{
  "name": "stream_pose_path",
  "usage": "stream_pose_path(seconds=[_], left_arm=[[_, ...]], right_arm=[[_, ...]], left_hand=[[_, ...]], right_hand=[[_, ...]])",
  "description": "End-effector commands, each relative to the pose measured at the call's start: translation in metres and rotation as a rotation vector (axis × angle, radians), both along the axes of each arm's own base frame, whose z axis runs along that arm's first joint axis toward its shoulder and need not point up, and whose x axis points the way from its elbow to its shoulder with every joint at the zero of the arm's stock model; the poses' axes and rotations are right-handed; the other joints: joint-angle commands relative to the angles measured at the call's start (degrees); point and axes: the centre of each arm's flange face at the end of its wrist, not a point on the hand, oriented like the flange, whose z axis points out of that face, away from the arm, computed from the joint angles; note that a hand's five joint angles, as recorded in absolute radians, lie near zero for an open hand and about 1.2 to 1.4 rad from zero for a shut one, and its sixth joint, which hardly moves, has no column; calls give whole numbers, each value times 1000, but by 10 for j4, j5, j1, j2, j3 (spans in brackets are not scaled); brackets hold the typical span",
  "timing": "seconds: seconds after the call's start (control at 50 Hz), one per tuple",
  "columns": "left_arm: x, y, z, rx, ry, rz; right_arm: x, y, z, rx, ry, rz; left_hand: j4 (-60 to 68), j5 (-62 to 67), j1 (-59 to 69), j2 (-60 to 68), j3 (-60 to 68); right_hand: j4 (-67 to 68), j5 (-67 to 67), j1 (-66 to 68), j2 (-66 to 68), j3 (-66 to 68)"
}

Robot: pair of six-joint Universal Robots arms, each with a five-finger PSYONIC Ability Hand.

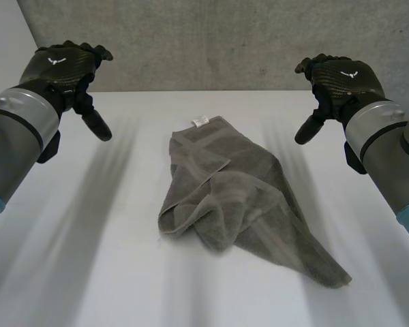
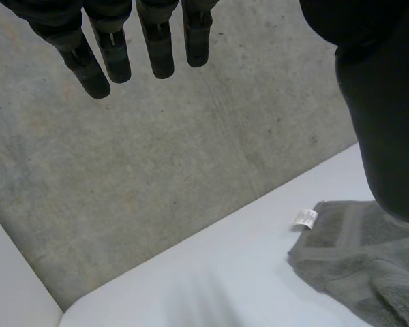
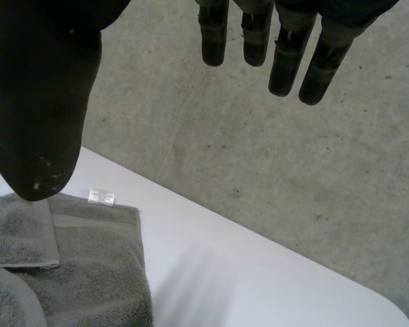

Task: Fold the towel.

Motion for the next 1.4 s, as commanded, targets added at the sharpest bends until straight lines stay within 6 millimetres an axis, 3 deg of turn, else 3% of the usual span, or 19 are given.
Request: stream_pose_path(seconds=[0.02,0.24,0.3,0.38,0.4,0.44,0.5,0.74,0.76,0.78,0.82,0.84,0.88,1.0,1.1,1.18,1.24,1.32,1.4], left_arm=[[-4,0,-7,20,-9,-11],[-7,1,-17,39,-18,-29],[-14,-2,-34,61,-30,-48],[-39,0,-75,132,-63,-142],[-39,0,-75,132,-63,-142],[-54,5,-106,208,-91,-218],[-65,11,-127,259,-107,-279],[-84,13,-173,330,-119,-353],[-87,12,-179,324,-120,-353],[-87,12,-179,324,-120,-353],[-95,9,-185,303,-116,-361],[-95,9,-185,303,-116,-361],[-98,6,-188,294,-113,-357],[-100,-8,-192,267,-117,-283],[-111,-9,-200,241,-134,-242],[-114,-20,-203,204,-149,-144],[-111,-30,-193,157,-154,-64],[-104,-43,-177,112,-137,16],[-81,-67,-129,29,-43,123]], right_arm=[[-1,0,1,0,-5,-1],[4,4,1,-3,22,33],[8,9,-6,25,99,92],[18,18,-37,125,255,230],[18,18,-37,125,256,230],[38,40,-57,184,324,370],[53,61,-72,225,354,481],[78,90,-117,243,348,637],[79,89,-123,230,359,627],[79,89,-123,230,359,627],[81,83,-131,228,368,599],[81,83,-131,228,368,598],[75,74,-130,230,383,539],[63,63,-128,241,425,468],[55,65,-126,264,489,470],[51,68,-125,261,560,489],[53,65,-120,219,569,480],[57,50,-102,108,527,402],[70,26,-52,-164,359,267]], left_hand=[[-38,-31,-37,-36,-31],[-34,-27,-34,-33,-28],[-34,-27,-34,-33,-28],[-32,-26,-32,-31,-26],[-32,-26,-32,-31,-26],[-32,-26,-32,-31,-26],[-31,-24,-31,-30,-25],[-17,-11,-17,-16,-11],[-14,-7,-14,-13,-8],[-14,-7,-14,-13,-8],[-9,-2,-9,-8,-3],[-9,-2,-9,-8,-3],[-2,5,-2,-1,4],[58,65,58,60,65],[213,220,213,214,219],[460,466,460,461,466],[649,656,650,651,656],[650,657,650,651,657],[650,657,650,651,657]], right_hand=[[-43,-33,-32,-39,-40],[-43,-33,-32,-39,-40],[-43,-33,-32,-39,-40],[-43,-33,-32,-39,-40],[-43,-33,-32,-39,-40],[-43,-33,-32,-39,-40],[-43,-33,-32,-39,-40],[-42,-32,-31,-38,-39],[88,97,99,92,91],[89,99,100,93,92],[429,439,440,433,432],[431,440,441,435,433],[616,626,627,621,619],[657,667,668,661,660],[657,667,668,661,660],[657,667,668,661,660],[657,667,668,661,660],[657,667,668,661,660],[657,667,668,661,660]])
